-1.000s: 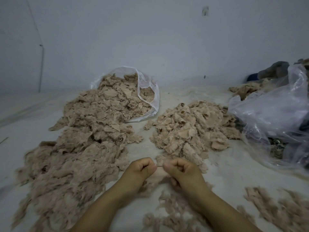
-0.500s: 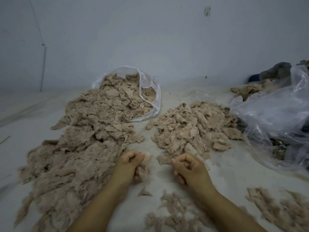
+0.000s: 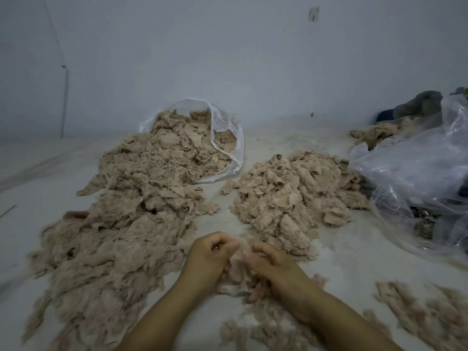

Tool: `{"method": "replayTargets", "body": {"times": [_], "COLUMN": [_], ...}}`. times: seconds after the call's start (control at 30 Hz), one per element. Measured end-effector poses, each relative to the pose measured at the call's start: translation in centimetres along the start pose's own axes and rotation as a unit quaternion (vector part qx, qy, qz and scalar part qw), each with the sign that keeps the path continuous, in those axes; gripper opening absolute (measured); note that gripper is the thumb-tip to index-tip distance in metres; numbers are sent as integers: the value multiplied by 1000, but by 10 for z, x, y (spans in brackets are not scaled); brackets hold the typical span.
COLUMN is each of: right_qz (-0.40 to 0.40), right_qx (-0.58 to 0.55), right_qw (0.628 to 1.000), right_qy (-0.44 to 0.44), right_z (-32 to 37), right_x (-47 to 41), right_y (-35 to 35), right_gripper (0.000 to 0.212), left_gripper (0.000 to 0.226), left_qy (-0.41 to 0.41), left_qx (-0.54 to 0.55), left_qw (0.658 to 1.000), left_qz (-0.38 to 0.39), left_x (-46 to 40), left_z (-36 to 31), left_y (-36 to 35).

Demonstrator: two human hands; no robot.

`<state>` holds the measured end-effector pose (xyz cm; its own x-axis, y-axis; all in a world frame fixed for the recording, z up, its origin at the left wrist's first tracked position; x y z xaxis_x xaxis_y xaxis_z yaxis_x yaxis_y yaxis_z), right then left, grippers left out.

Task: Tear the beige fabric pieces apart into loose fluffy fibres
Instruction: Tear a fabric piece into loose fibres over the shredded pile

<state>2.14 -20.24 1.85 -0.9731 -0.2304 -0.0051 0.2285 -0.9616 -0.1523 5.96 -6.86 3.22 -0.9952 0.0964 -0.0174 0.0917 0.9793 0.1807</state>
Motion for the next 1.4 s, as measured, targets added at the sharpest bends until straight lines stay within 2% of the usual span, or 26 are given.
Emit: {"method": "replayTargets", "body": {"times": [0.07,0.17,0.3,0.37,0.43,0.5,0.53,0.6,0.7,0.77,0.87,0.9,0.93,1.03,1.07,1.1,1.17,1.23,1.3,1.37,1.4], "right_qz": [-8,-42,-44,-27,-21,1,20,30,-31,-30,-8,12,55,233,258,263,250,185,78,47,56], "right_qx": [-5,77,89,107,103,76,63,78,137,173,243,288,343,430,420,389,295,256,288,348,372], "right_qw": [1000,994,990,988,989,993,994,994,987,981,961,944,918,839,837,855,907,938,939,917,907], "right_qy": [8,60,99,106,104,91,83,69,77,79,131,163,194,239,236,221,167,145,172,189,188], "right_z": [1,6,8,6,5,6,6,8,8,7,12,17,19,9,7,8,13,24,34,35,32], "right_x": [0,0,-1,-1,-1,1,2,4,1,0,5,7,9,21,28,35,53,59,53,50,51], "right_y": [2,8,5,3,6,9,8,5,9,9,7,4,-2,-22,-23,-18,2,28,54,63,63], "right_gripper": [41,13,10,14,16,17,19,27,29,15,8,9,18,33,33,30,20,22,24,27,29], "left_gripper": [19,23,29,30,20,16,16,18,18,24,30,31,32,43,42,40,34,30,25,28,39], "left_qy": [-22,-18,17,33,67,88,93,91,73,54,57,51,35,-9,-9,0,37,75,100,95,75], "left_qx": [-36,-3,3,10,79,127,138,147,122,84,87,79,51,-37,-58,-72,-68,18,123,176,152], "left_qw": [999,999,998,999,993,984,983,985,984,992,995,995,997,998,998,997,997,997,985,970,972], "left_qz": [25,43,66,19,-56,-93,-80,-2,111,83,-6,-23,-34,-39,-37,-34,-14,20,69,140,162], "left_x": [4,7,9,6,0,-6,-7,-5,3,0,-9,-10,-11,-12,-11,-11,-8,-12,-23,-35,-40], "left_z": [-3,-7,-5,-1,3,7,9,11,9,10,17,18,16,13,14,17,19,9,-19,-50,-62], "left_y": [-6,-7,-14,-12,3,19,23,16,-8,-10,6,11,14,14,13,13,8,-3,-20,-35,-38]}}
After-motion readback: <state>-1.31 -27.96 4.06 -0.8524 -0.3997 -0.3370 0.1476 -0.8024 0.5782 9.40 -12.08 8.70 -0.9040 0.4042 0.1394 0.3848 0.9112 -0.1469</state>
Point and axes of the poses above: each hand's wrist, its own x-axis away from the middle knuckle, its own y-axis out of the back of the hand, z = x × y, the point moved 5 cm from there along -x, towards the middle knuckle, and after that the axes turned 8 degrees about y, right-handed, at the moved point
